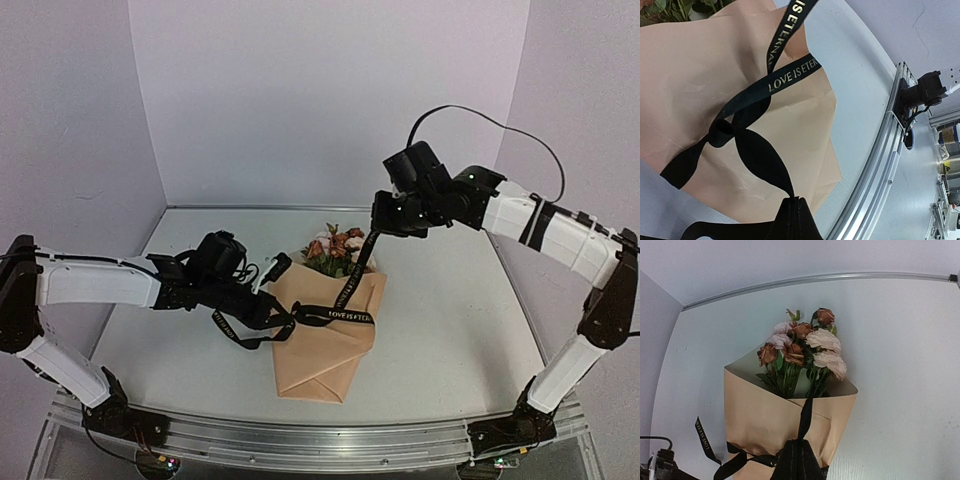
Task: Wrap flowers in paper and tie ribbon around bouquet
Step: Cross the ribbon over the folded bouquet.
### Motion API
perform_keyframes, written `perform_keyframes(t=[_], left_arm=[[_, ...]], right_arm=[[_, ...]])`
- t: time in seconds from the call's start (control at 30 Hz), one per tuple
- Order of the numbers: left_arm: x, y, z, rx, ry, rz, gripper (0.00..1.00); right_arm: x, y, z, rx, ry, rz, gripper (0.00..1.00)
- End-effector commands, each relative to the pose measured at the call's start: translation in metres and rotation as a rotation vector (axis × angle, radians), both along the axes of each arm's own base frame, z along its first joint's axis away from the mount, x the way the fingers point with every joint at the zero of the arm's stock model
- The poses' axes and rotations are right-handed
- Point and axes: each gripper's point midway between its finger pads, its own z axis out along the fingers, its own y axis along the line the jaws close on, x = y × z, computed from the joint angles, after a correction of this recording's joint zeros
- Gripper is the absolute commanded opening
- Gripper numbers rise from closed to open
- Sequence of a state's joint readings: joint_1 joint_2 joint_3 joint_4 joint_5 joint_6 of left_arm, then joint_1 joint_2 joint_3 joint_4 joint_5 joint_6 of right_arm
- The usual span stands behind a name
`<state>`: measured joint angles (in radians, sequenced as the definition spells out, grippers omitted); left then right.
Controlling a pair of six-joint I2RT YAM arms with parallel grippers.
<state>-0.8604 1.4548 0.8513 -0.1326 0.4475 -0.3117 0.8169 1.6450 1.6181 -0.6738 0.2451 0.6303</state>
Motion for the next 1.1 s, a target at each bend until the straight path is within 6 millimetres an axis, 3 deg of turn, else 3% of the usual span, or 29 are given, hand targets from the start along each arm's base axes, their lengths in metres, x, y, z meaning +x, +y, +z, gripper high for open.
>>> perform_keyframes(t=[0.0, 0.1, 0.17, 0.3, 0.4, 0.6, 0.77, 1.07], left_arm=[[-0.011, -0.015, 0.010, -0.020, 0.004, -0.087, 0.00], [-0.023, -0.017, 0.000, 0.008, 0.038, -0.124, 0.00], [-0.032, -0.017, -0.010, 0.041, 0.064, -0.149, 0.00], [-0.039, -0.015, -0.026, 0.093, 0.096, -0.151, 0.00], [-0.035, -0.013, -0.032, 0.120, 0.100, -0.124, 0.00], [-0.022, -0.012, -0.052, 0.188, 0.124, -0.042, 0.00], [-0.007, -0.004, -0.061, 0.252, 0.112, 0.049, 0.00], [0.037, 0.047, -0.068, 0.398, 0.051, 0.357, 0.00]], right_arm=[[0.013, 0.027, -0.016, -0.047, 0.041, 0.073, 0.00], [0.025, 0.022, -0.032, -0.091, 0.062, 0.032, 0.00], [0.035, 0.008, -0.044, -0.100, 0.089, -0.016, 0.00], [0.044, -0.035, -0.066, -0.137, 0.131, -0.131, 0.00], [0.037, -0.063, -0.073, -0.151, 0.149, -0.185, 0.00], [0.012, -0.093, -0.095, -0.181, 0.188, -0.227, 0.00], [0.004, -0.125, -0.112, -0.174, 0.218, -0.292, 0.00], [0.000, -0.166, -0.126, -0.158, 0.247, -0.382, 0.00]])
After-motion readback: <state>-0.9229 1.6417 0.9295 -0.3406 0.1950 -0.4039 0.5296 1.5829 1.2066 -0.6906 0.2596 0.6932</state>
